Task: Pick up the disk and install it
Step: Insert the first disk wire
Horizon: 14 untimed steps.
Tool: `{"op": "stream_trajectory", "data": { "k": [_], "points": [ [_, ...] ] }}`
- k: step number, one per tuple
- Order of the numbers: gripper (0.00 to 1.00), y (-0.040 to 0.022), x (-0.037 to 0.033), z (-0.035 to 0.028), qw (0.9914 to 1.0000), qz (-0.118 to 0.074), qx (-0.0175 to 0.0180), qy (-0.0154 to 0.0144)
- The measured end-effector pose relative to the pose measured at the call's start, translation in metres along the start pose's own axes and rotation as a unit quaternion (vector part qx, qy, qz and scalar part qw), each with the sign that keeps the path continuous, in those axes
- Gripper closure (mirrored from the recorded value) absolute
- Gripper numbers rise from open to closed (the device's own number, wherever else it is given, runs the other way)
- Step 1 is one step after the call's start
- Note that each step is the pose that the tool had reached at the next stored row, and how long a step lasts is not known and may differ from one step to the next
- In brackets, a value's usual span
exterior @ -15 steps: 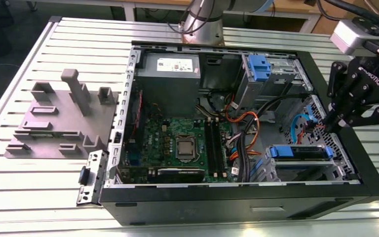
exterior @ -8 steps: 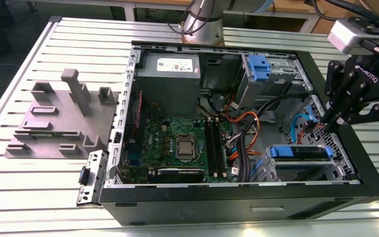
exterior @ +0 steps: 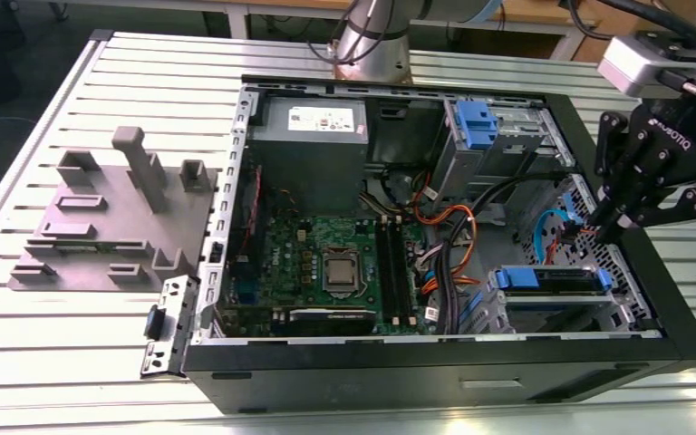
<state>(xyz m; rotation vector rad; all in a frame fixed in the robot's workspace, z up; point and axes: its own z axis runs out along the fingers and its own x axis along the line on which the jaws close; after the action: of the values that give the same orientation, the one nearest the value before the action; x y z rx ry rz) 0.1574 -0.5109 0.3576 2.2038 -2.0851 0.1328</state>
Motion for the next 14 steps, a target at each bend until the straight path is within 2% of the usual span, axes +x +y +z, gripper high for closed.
{"op": "stream_trajectory", "data": {
  "k": [5, 7, 9, 14],
  "points": [
    [0.76, -0.0005, -0.0035, 0.0005, 0.99986, 0.000, -0.0009, 0.0169],
    [0.76, -0.0009, -0.0049, 0.0009, 0.99974, 0.000, -0.0013, 0.0227],
    [0.76, -0.0015, -0.0064, 0.0013, 0.99970, 0.000, -0.0013, 0.0246],
    [0.76, -0.0033, -0.0108, 0.0023, 0.99967, 0.000, -0.0014, 0.0257]
  ]
}}
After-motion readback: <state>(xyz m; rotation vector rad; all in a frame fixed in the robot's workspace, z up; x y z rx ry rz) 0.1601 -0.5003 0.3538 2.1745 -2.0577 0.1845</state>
